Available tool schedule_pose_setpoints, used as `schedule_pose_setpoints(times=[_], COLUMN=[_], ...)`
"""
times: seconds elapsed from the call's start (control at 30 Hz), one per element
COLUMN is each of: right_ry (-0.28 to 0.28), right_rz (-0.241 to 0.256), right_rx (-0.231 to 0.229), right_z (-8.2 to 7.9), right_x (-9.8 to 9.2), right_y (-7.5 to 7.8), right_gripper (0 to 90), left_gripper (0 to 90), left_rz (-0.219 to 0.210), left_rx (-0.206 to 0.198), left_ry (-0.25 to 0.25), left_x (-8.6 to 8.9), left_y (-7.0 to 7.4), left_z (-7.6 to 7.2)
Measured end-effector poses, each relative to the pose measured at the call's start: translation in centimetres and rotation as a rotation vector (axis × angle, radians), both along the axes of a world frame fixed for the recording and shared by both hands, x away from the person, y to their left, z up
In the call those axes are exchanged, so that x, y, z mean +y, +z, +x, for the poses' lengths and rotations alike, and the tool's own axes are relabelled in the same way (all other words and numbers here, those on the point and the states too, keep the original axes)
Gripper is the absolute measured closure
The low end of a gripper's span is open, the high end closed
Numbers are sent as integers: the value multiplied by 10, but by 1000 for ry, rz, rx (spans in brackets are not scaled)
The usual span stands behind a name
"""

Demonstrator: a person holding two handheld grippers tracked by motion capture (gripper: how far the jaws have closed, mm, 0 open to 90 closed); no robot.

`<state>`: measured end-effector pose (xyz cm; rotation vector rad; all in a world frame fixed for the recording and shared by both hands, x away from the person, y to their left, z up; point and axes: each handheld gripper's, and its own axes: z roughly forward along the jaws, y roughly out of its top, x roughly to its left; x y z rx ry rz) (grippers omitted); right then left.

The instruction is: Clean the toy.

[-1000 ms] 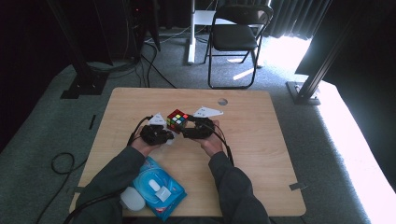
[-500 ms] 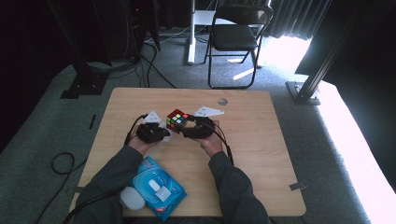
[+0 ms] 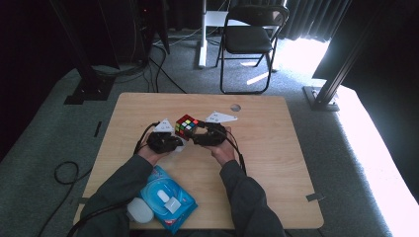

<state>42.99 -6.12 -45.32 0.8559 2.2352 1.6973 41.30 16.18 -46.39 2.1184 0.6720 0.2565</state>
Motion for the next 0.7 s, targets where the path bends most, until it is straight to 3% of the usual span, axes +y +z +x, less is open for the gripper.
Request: schedule_pose_setpoints(times=[0.2, 0.37, 0.57, 0.7], right_ry=[-2, -15, -47, -72], right_rz=[-8, -16, -45, -64], right_rx=[-4, 2, -7, -6], right_z=[0, 1, 2, 2], right_x=[3, 1, -6, -12], right_y=[0, -3, -6, -10], right_gripper=[343, 343, 343, 343], left_gripper=[843, 843, 845, 848], left_rz=[-3, -13, -50, -45], left_rx=[3, 5, 7, 8], left_ry=[-65, -68, -22, 36], left_x=[-4, 0, 12, 22], left_y=[-1, -1, 2, 4], left_z=[-3, -3, -1, 3])
